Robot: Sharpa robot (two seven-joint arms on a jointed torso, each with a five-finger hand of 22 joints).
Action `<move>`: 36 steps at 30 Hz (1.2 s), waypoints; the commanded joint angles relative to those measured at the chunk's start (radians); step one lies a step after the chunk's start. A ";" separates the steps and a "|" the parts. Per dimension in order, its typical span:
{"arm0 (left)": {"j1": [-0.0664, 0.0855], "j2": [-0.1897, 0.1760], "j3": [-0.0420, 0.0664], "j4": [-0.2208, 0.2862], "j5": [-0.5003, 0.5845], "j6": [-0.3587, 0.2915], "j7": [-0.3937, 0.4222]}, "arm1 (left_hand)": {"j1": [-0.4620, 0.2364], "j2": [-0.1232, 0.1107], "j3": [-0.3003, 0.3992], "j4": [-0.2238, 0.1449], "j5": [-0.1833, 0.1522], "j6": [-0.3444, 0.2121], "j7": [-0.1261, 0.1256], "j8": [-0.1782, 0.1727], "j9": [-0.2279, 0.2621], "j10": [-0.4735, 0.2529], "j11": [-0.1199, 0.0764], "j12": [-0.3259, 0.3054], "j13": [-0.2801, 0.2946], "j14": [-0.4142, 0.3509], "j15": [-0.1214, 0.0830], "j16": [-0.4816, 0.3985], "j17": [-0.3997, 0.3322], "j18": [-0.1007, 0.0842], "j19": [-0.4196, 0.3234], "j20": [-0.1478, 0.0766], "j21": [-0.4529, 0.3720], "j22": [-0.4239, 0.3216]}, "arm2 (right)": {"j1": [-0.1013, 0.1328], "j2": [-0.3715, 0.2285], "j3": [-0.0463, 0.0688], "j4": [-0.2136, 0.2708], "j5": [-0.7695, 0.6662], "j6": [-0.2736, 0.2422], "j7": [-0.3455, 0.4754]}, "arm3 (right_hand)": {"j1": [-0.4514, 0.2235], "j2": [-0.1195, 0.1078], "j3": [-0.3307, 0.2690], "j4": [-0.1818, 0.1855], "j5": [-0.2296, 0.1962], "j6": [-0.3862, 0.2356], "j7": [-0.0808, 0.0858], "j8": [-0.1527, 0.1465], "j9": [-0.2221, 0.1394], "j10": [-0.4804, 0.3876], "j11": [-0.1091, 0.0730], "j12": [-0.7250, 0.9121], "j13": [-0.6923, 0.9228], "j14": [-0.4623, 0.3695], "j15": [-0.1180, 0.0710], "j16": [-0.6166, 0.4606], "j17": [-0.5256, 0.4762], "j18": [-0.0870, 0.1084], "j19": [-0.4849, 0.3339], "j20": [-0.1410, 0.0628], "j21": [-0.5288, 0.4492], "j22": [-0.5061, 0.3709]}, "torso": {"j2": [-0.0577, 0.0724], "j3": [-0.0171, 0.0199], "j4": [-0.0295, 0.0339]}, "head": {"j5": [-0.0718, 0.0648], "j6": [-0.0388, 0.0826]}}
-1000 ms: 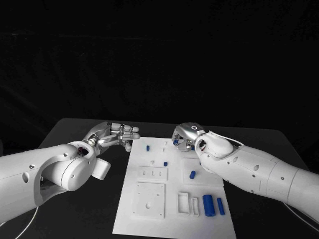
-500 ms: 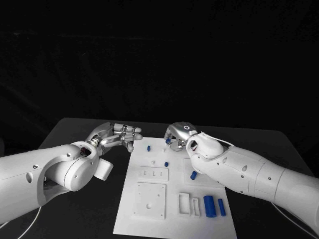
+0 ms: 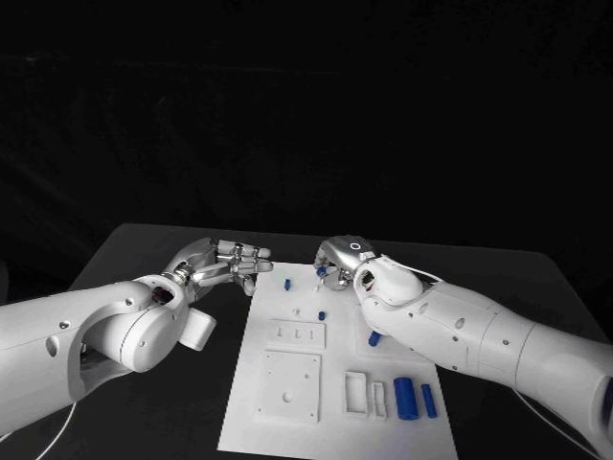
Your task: Assemble the parts on the task board
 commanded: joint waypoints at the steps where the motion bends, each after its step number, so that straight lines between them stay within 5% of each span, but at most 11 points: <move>1: 0.003 0.005 0.001 0.002 -0.004 0.012 0.003 | 0.000 0.001 -0.005 -0.003 0.005 -0.004 0.000 -0.001 0.000 -0.009 -0.001 -0.003 0.001 -0.005 0.001 -0.005 -0.002 0.018 -0.006 -0.002 0.005 -0.001 | 0.000 0.003 0.000 -0.005 -0.022 -0.003 -0.009 | 0.005 0.001 0.006 0.000 0.003 0.007 -0.001 0.005 0.002 0.011 -0.008 0.006 0.001 0.000 -0.010 0.001 0.001 0.002 0.006 0.000 -0.003 0.001 | 0.005 -0.0029 0.0018 | -0.003 0.001; 20: 0.003 0.011 0.001 -0.002 -0.004 0.011 0.002 | 0.000 0.001 -0.005 -0.003 0.005 -0.004 0.000 -0.001 0.000 -0.009 -0.001 -0.003 0.001 -0.005 0.001 -0.005 -0.002 0.018 -0.006 -0.002 0.005 -0.001 | 0.000 0.013 0.000 -0.026 -0.029 0.019 -0.015 | 0.000 -0.002 0.006 0.001 0.004 0.001 0.001 0.004 0.001 0.004 -0.007 0.005 0.001 -0.001 -0.008 -0.005 -0.002 0.001 0.011 0.001 -0.042 0.024 | 0.009 -0.0072 0.0019 | -0.001 -0.004; 36: 0.003 0.011 0.001 -0.003 -0.004 0.009 0.000 | 0.001 -0.001 -0.006 -0.003 0.005 -0.005 0.001 -0.001 0.000 -0.011 -0.001 -0.003 0.001 -0.005 0.001 -0.005 -0.003 0.018 -0.009 -0.001 0.012 -0.010 | 0.000 0.020 -0.001 -0.048 0.037 0.006 0.010 | -0.027 -0.059 -0.101 0.072 0.043 -0.135 0.027 0.003 -0.008 -0.177 0.042 0.005 -0.001 0.004 0.025 -0.047 -0.029 0.031 0.021 0.034 -0.232 -0.067 | 0.011 -0.0102 -0.0026 | 0.004 -0.007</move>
